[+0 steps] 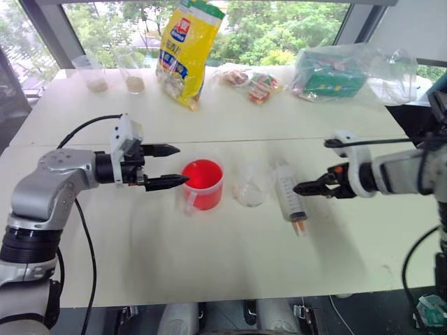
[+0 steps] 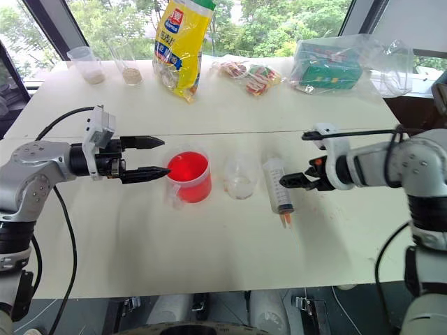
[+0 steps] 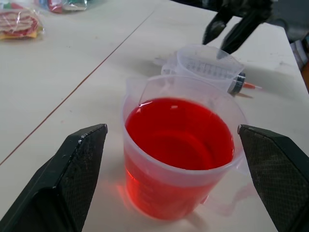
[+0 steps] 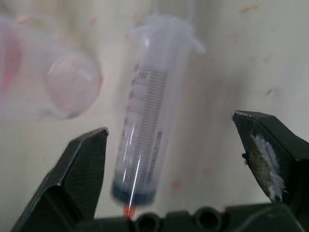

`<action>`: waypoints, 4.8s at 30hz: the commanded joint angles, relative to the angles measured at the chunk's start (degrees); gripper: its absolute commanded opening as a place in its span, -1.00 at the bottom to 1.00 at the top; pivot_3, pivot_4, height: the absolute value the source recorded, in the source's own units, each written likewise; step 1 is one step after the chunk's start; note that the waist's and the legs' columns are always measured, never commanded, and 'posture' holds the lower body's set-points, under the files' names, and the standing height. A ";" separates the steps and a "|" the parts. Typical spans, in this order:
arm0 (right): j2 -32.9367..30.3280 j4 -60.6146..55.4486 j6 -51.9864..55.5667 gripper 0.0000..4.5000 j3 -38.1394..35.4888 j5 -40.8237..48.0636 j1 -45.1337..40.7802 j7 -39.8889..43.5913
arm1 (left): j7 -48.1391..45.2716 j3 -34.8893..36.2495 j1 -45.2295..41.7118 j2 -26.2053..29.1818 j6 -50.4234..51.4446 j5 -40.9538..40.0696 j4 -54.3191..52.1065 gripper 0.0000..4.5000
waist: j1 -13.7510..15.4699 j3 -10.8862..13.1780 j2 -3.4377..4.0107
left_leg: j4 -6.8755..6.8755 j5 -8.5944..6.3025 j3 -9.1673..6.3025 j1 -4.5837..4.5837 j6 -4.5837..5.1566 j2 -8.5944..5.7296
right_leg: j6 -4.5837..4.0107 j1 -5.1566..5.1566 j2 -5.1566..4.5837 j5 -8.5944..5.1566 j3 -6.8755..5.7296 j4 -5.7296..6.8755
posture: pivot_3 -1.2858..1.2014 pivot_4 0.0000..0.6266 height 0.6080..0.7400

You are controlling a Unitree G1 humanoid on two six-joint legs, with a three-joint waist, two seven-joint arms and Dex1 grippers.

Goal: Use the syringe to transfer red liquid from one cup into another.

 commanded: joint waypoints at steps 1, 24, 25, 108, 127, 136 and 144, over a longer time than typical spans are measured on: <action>1.43 2.32 0.37 0.98 1.02 -3.00 -3.46 0.51 | 1.57 2.30 0.36 0.02 -0.41 -0.70 -2.85 1.00 | 0.08 0.01 0.01 | 0.00 0.00 -0.01 -0.01 0.00 0.00 | 0.06 -0.01 0.01 0.04 0.00 0.01 | 0.03 -0.52 1.00; 6.53 -2.63 0.37 -0.38 6.14 -11.25 -2.65 3.09 | 4.60 4.11 1.43 0.04 -0.90 -1.10 -4.01 1.00 | 0.07 0.00 0.00 | 0.01 0.00 -0.04 -0.02 0.00 0.00 | 0.16 -0.03 0.04 0.09 -0.02 0.10 | 0.03 -0.52 1.00; 5.75 -2.77 0.37 -0.38 4.00 -10.61 -2.39 2.81 | 4.52 4.30 0.81 0.16 -0.63 -1.38 -3.67 1.00 | 0.21 0.00 0.00 | 0.01 0.00 -0.05 -0.02 0.00 -0.01 | 0.16 -0.03 0.04 0.09 -0.02 0.10 | 0.03 -0.52 1.00; 47.48 4.02 -82.71 -0.38 6.55 -39.27 9.58 38.98 | 8.19 3.28 -20.92 -6.54 10.47 -12.40 -2.98 -0.99 | -1.18 0.02 0.00 | 0.05 0.17 -0.05 0.35 -0.28 -0.06 | 0.37 0.03 0.07 0.20 0.14 0.73 | 0.03 -0.52 1.00; 47.63 4.80 -79.90 -0.38 7.50 -37.97 10.24 40.85 | 8.02 5.66 -27.39 -6.51 9.83 -12.93 -0.08 -0.99 | -1.23 0.02 0.00 | 0.05 0.17 -0.05 0.35 -0.28 -0.06 | 0.37 0.03 0.08 0.20 0.14 0.72 | 0.03 -0.52 1.00; 47.79 4.42 -78.85 -0.38 8.12 -37.72 11.38 41.15 | 8.05 6.24 -28.30 -6.24 9.34 -12.76 0.84 -0.99 | -1.23 0.02 0.00 | 0.05 0.17 -0.05 0.35 -0.28 -0.06 | 0.37 0.03 0.08 0.20 0.14 0.72 | 0.03 -0.52 1.00; 47.90 4.47 -78.73 -0.38 8.22 -37.86 11.57 41.32 | 7.94 6.41 -28.51 -6.18 9.01 -12.47 1.47 -0.99 | -1.23 0.02 0.00 | 0.05 0.17 -0.05 0.34 -0.28 -0.06 | 0.37 0.03 0.08 0.20 0.14 0.72 | 0.03 -0.52 1.00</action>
